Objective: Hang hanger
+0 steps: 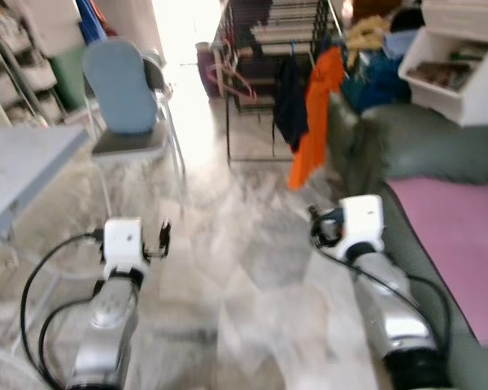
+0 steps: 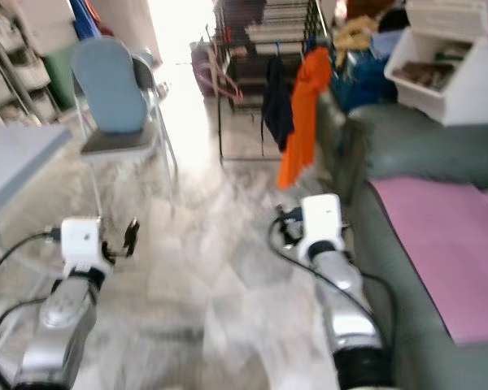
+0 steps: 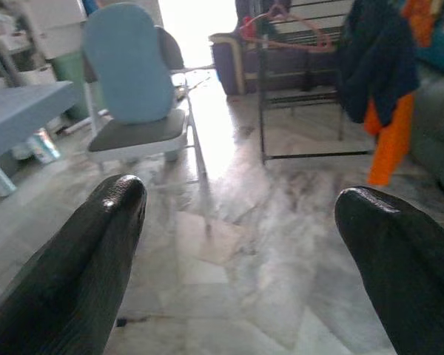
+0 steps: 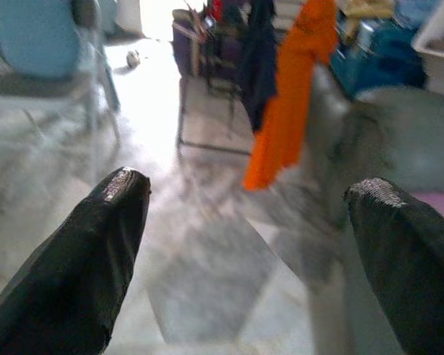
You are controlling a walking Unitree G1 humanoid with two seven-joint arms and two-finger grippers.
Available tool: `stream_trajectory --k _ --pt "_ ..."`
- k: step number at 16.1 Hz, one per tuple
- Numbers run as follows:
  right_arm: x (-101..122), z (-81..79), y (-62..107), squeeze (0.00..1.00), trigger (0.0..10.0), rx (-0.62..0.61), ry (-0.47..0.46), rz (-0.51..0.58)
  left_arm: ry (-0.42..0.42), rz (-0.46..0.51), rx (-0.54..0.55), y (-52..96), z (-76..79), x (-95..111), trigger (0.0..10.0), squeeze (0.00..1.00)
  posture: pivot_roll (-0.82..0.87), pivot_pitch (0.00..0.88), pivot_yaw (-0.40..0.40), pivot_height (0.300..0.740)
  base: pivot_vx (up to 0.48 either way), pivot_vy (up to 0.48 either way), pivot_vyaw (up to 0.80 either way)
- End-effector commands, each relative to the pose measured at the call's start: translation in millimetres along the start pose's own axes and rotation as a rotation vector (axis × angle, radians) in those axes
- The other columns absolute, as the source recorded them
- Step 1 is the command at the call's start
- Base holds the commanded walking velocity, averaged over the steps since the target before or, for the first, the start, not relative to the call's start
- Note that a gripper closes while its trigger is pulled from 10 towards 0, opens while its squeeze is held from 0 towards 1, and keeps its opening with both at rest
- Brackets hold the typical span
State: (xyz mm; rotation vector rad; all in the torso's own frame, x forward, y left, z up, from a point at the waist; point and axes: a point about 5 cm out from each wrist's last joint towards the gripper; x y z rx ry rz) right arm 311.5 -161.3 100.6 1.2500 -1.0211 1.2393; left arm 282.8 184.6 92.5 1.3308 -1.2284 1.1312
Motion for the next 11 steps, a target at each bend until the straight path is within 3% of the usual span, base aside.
stream_trajectory --k 1,5,7,9,11 --pt "9 -5.3 -3.5 0.0 10.0 0.007 -0.007 0.034 0.013 0.01 -0.01 -1.6 -4.1 4 10.0 0.0 -0.05 0.0 0.053 0.74 0.0 0.0 0.0" --pt "10 -4.9 -4.8 0.0 10.0 -0.004 0.002 0.041 0.03 0.016 -0.025 -0.8 -3.5 4 10.0 0.0 -0.05 0.0 0.051 0.74 0.0 0.0 0.0" --pt "16 6.9 -1.1 0.0 10.0 -0.088 0.017 0.095 0.05 0.081 0.009 3.4 -13.5 10 10.0 0.0 -0.04 0.0 0.053 0.74 0.0 0.0 0.0" --pt "17 14.3 3.3 0.0 10.0 -0.13 0.044 0.11 0.004 0.118 0.026 7.0 -20.8 11 10.0 0.0 -0.03 0.0 0.048 0.74 0.0 0.0 0.0" --pt "9 19.9 10.4 0.0 10.0 -0.146 0.06 0.092 -0.013 0.094 0.06 14.0 -33.5 4 10.0 0.0 -0.04 0.0 0.052 0.74 0.0 0.0 0.0"
Point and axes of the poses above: a point about 5 cm out from each wrist's last joint towards the gripper, its own y axis pointing back from the gripper into the wrist, its own x axis along the axis of the wrist's last joint, z = x × y, and after that the axes turned 1 degree about -y, right-handed
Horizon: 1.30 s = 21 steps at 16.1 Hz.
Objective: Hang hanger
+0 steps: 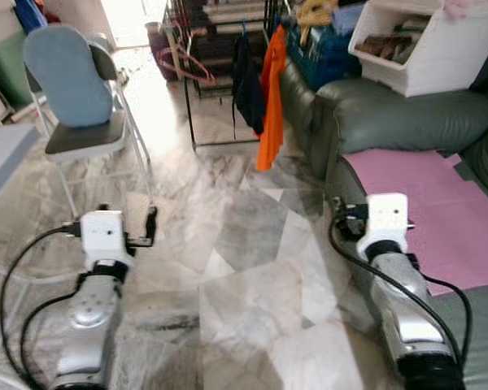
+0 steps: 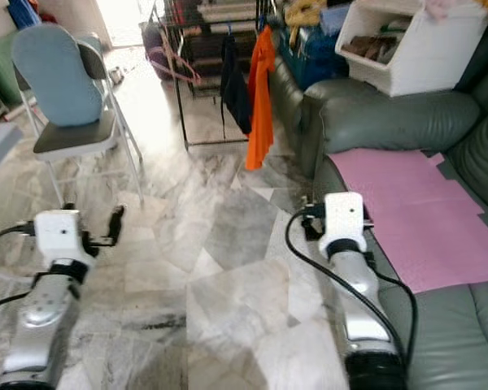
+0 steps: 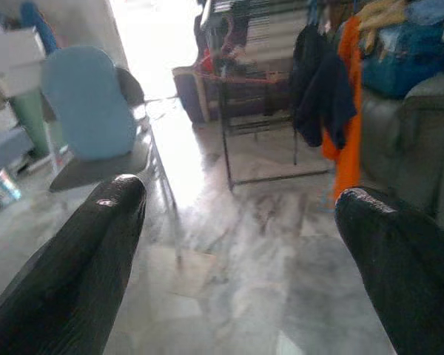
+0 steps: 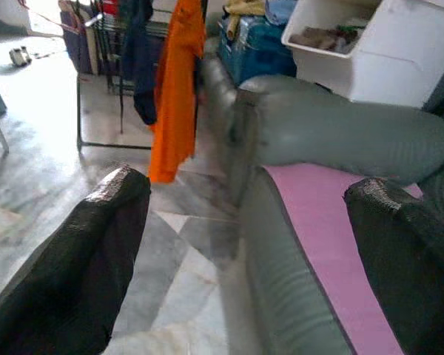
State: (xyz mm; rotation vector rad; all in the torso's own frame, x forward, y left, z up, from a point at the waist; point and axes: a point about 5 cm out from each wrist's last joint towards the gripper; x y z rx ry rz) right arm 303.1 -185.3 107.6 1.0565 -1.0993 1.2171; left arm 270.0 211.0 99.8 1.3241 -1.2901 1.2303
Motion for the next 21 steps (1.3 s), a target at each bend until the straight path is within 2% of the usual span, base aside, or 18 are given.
stream_trajectory --k 1,3,4,6,13,16,21 --pt "4 -2.8 0.9 0.0 10.0 0.009 -0.003 0.024 -0.004 -0.008 0.017 2.6 -8.2 -1 10.0 0.0 -0.04 0.0 0.053 0.74 0.0 0.0 0.0" --pt "3 -2.6 1.2 0.0 10.0 0.008 -0.001 0.02 -0.004 -0.017 0.011 6.3 -4.9 -6 10.0 0.0 -0.04 0.0 0.057 0.74 0.0 0.0 0.0" --pt "5 -3.6 -0.8 0.0 10.0 0.013 -0.002 0.023 0.037 -0.012 -0.016 4.7 1.9 -6 10.0 0.0 -0.05 0.0 0.06 0.74 0.0 0.0 0.0" --pt "7 -6.2 -1.3 0.0 10.0 0.034 0.01 0.036 0.068 0.001 -0.038 1.7 6.0 -4 10.0 0.0 -0.05 0.0 0.06 0.74 0.0 0.0 0.0" --pt "9 -9.1 -1.3 0.0 10.0 0.052 0.006 0.042 0.084 0.009 -0.051 -1.6 4.6 -1 10.0 0.0 -0.05 0.0 0.057 0.74 0.0 0.0 0.6" --pt "8 -11.0 -1.6 0.0 10.0 0.063 0.0 0.037 0.09 0.006 -0.061 -0.7 5.5 -2 10.0 0.0 -0.05 0.0 0.054 0.74 0.0 0.0 0.0" --pt "8 -13.5 -2.8 0.0 10.0 0.081 -0.003 0.037 0.095 0.006 -0.073 -2.0 6.5 -3 10.0 0.0 -0.05 0.0 0.053 0.74 0.271 0.0 0.0"
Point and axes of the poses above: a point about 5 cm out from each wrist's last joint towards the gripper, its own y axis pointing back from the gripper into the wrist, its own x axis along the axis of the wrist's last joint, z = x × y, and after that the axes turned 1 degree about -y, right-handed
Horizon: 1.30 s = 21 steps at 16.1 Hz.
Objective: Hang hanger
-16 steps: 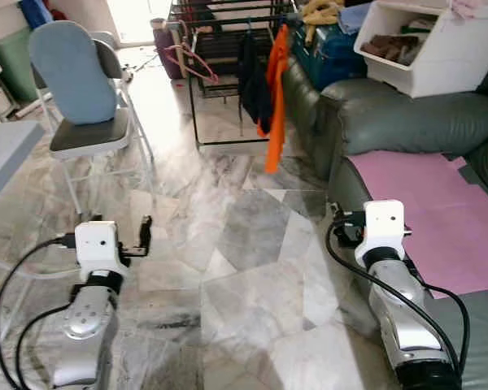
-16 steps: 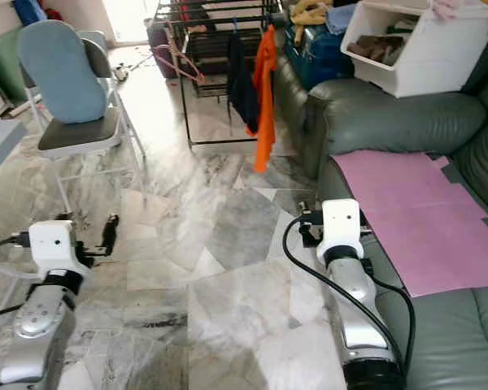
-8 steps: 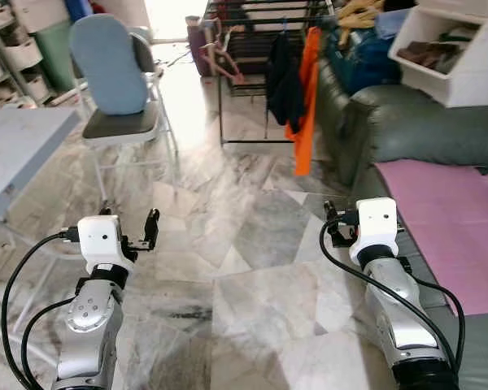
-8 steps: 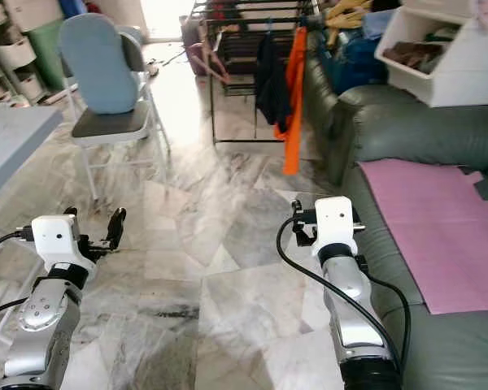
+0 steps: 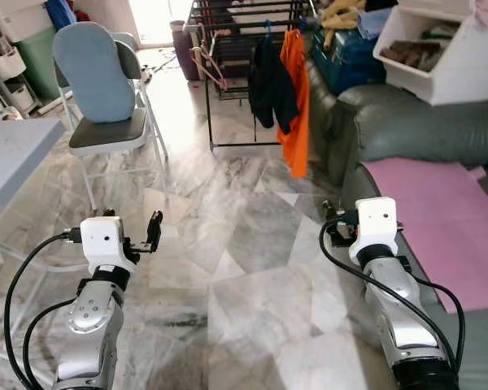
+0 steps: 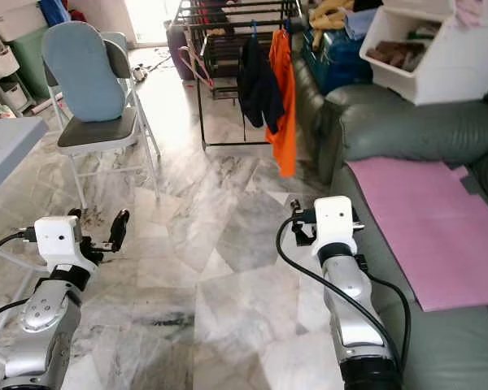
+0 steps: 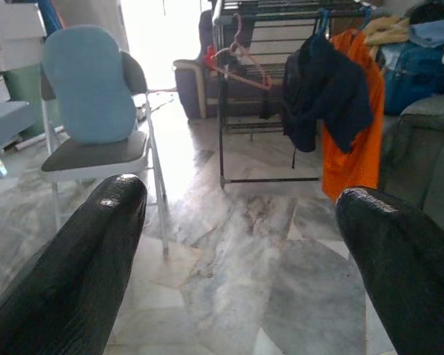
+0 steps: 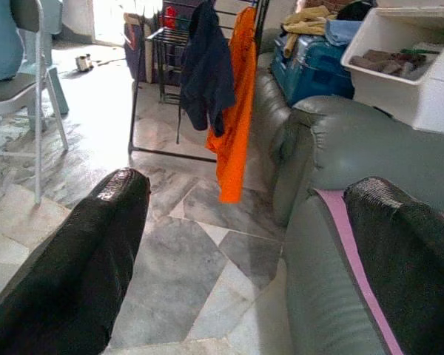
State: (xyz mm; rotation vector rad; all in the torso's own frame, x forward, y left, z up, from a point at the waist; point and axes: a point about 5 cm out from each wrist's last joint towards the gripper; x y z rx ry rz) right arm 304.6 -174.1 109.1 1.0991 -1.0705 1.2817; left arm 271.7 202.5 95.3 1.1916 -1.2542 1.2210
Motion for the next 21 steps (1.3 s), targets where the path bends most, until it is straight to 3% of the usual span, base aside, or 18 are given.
stream_trajectory --k 1,7,19,21 --pt "5.3 -2.5 -2.4 0.0 10.0 0.01 -0.007 0.019 -0.006 0.004 0.003 -0.9 -2.4 1.2 10.0 0.0 -0.05 0.0 0.053 0.74 0.296 0.0 0.0" --pt "6.3 -3.8 -4.3 0.0 10.0 0.022 -0.007 0.02 0.002 -0.001 -0.007 -2.2 -0.3 -0.2 10.0 0.0 -0.05 0.0 0.048 0.74 0.309 0.0 0.0" --pt "5.3 -4.0 -4.4 0.0 10.0 0.018 -0.01 0.011 0.017 -0.017 -0.012 -0.7 2.9 -3.3 10.0 0.0 -0.05 0.0 0.047 0.74 0.284 0.382 0.0" --pt "5.0 -4.2 -4.3 0.0 10.0 0.018 -0.01 0.01 0.015 -0.014 -0.011 -1.3 4.5 -3.0 10.0 0.0 -0.05 0.0 0.047 0.74 0.0 0.0 0.0"
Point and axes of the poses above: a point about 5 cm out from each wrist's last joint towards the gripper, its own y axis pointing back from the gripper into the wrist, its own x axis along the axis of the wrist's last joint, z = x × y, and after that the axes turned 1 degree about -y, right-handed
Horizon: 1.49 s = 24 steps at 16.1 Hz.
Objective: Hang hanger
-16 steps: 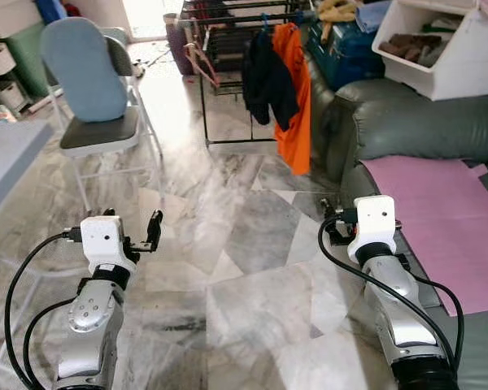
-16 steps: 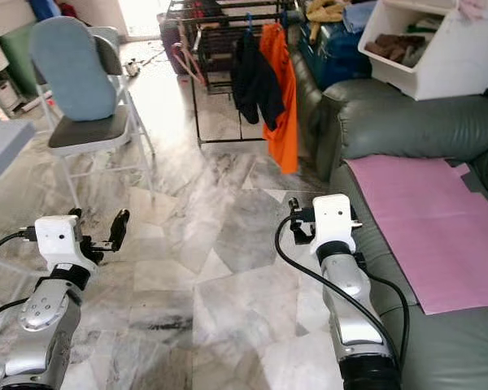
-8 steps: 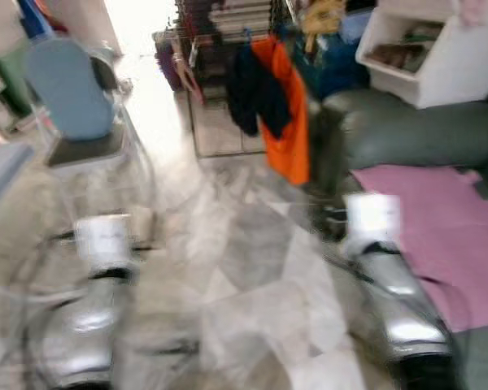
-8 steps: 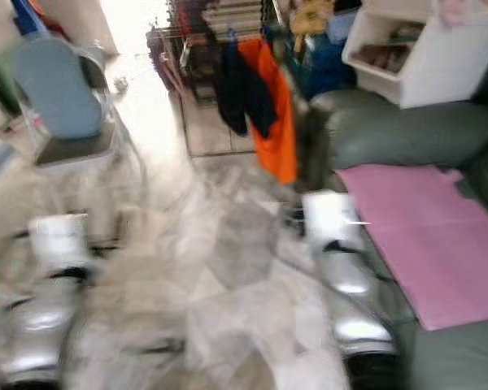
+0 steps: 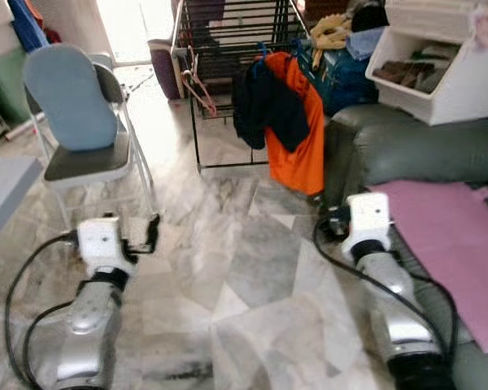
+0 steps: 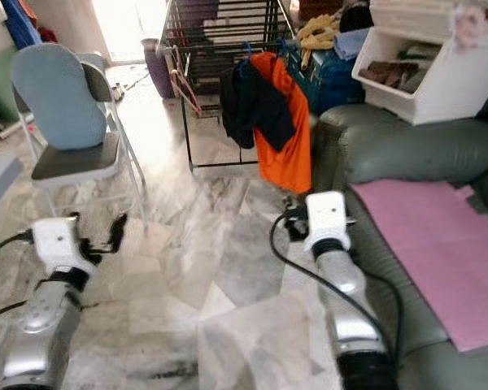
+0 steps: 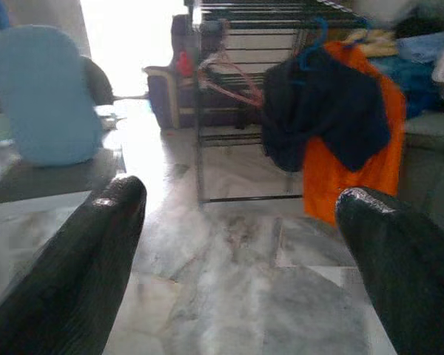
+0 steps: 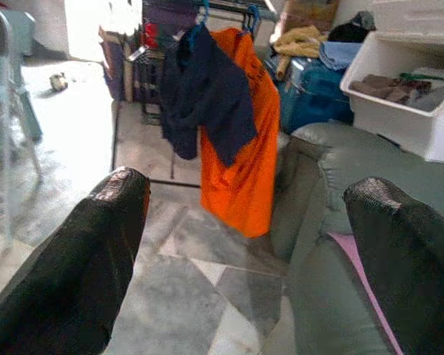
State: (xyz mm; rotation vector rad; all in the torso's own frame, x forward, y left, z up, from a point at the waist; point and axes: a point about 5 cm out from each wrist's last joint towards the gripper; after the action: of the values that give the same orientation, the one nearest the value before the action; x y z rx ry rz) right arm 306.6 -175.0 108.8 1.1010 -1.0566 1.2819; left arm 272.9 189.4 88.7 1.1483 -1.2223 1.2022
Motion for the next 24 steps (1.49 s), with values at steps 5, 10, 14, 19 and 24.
stream_trajectory --k 5,10,14,19,24 --pt "4 -5.9 -2.6 0.0 10.0 0.014 -0.014 0.012 -0.037 -0.029 0.021 1.3 -5.7 -1 10.0 0.0 -0.05 0.0 0.042 0.74 0.0 0.0 0.0" --pt "1 -6.4 -3.7 0.0 10.0 0.016 0.002 -0.011 -0.033 -0.047 0.023 7.1 -5.1 -4 10.0 0.0 -0.04 0.0 0.028 0.74 0.0 0.0 0.0" --pt "1 -1.1 -2.2 0.0 10.0 -0.019 0.001 -0.012 -0.045 -0.069 0.041 14.6 -11.6 -10 10.0 0.0 -0.03 0.0 0.025 0.74 0.0 0.0 0.0" --pt "-6 3.5 -2.9 0.0 10.0 -0.01 -0.022 -0.059 -0.056 -0.086 0.081 19.4 -21.2 -16 10.0 0.0 -0.03 0.0 0.019 0.74 0.0 0.0 0.0" --pt "-5 4.4 1.7 0.0 10.0 -0.003 -0.103 -0.079 -0.077 -0.063 0.043 11.6 -28.6 -6 10.0 0.0 -0.04 0.0 0.028 0.74 0.0 0.0 0.0"
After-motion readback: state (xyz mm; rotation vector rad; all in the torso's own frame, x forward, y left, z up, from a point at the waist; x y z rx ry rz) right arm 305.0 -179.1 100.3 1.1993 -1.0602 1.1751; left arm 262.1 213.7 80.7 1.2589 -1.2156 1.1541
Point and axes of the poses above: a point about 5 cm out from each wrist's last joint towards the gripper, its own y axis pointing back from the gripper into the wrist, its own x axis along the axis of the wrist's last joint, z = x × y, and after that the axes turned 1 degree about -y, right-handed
